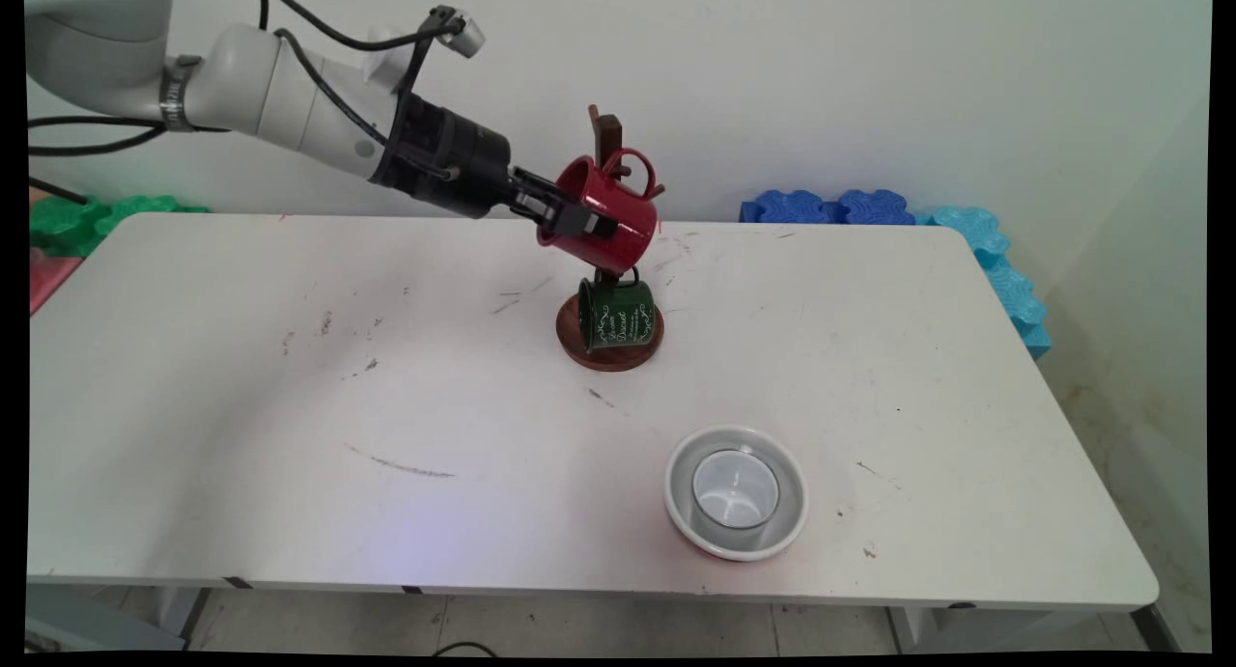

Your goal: Place the picked object on the table

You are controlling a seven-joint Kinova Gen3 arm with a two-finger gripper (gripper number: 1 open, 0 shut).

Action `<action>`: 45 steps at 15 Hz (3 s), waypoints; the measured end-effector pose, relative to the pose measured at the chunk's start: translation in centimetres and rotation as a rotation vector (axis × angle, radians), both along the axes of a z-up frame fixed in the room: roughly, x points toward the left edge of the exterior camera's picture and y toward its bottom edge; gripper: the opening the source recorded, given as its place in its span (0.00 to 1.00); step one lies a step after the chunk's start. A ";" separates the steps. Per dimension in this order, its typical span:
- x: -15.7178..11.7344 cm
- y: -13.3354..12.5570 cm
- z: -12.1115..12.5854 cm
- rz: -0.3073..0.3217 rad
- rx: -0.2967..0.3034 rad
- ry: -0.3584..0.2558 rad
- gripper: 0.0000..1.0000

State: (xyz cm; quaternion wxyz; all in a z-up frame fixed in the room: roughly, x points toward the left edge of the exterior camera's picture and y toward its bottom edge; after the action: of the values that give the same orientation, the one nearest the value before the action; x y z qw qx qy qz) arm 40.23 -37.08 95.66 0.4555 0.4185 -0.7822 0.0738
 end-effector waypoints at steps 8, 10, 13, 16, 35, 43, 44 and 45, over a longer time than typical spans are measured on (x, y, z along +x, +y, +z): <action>-0.2 0.9 0.3 -0.006 0.012 0.007 0.00; -0.3 1.0 0.3 -0.008 0.014 0.010 0.00; -0.8 1.0 0.5 -0.014 0.016 0.018 0.00; -1.3 1.0 0.6 -0.021 0.018 0.027 0.00; -0.1 3.3 2.8 -0.089 0.038 -0.047 0.00; 3.2 4.1 2.9 -0.136 0.054 -0.201 0.00; 3.7 4.2 2.8 -0.141 0.059 -0.222 0.00; 4.2 4.4 2.8 -0.146 0.063 -0.244 0.00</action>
State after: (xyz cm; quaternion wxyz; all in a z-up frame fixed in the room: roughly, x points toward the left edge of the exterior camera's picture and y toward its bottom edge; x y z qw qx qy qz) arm 44.46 -32.72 98.44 0.3477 0.3625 -0.8622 0.0663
